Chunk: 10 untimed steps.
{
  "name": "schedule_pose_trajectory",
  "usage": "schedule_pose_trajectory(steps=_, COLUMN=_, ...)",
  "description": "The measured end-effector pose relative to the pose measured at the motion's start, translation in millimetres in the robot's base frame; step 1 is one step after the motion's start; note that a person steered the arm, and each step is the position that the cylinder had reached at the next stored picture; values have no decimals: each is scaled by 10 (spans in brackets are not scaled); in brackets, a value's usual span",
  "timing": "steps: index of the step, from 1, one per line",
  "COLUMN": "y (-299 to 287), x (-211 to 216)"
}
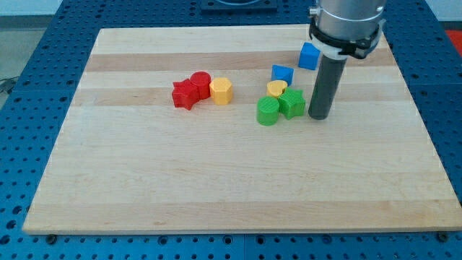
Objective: Push the green star to the top side of the green circle
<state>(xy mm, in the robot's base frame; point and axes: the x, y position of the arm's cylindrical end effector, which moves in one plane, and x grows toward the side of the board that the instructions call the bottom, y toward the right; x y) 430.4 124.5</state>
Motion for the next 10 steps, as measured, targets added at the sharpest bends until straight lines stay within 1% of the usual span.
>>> schedule_pose_trajectory(steps=1, y=-232, x=-267)
schedule_pose_trajectory(steps=2, y=-369, x=-395)
schedule_pose_trajectory(steps=5, y=-714, x=-394)
schedule_pose_trajectory(steps=7, y=-609, x=-352)
schedule_pose_trajectory(steps=8, y=-229, x=-334)
schedule_pose_trajectory(steps=9, y=-307, x=-550)
schedule_pose_trajectory(steps=10, y=-419, x=-550)
